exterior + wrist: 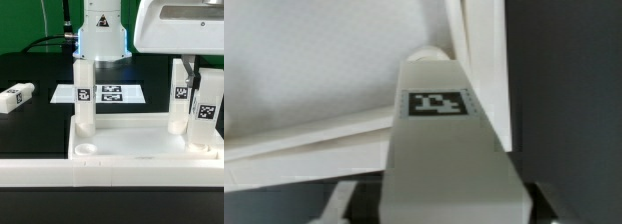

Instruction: Assemble desk

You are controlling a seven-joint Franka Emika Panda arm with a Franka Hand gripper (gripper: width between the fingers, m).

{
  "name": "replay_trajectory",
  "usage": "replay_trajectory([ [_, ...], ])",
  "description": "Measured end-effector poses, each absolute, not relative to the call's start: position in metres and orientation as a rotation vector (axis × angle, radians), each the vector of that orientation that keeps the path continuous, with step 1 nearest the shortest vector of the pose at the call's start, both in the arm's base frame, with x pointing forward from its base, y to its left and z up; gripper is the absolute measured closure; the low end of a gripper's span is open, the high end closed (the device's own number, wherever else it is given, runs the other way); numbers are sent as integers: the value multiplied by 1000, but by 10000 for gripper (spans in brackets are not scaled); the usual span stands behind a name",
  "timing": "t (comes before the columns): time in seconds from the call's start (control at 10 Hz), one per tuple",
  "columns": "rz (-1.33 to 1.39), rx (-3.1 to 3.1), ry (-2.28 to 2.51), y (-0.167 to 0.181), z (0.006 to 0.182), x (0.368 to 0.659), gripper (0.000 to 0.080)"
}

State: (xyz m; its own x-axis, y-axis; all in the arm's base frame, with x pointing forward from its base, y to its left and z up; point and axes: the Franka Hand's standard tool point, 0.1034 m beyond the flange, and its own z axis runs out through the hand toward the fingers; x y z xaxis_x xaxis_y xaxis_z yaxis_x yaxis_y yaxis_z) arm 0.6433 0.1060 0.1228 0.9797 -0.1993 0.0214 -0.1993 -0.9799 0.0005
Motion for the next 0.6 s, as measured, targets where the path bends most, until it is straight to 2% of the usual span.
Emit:
replay_trajectory([
  [0.6,29,2919,-1159,98,121,642,509],
])
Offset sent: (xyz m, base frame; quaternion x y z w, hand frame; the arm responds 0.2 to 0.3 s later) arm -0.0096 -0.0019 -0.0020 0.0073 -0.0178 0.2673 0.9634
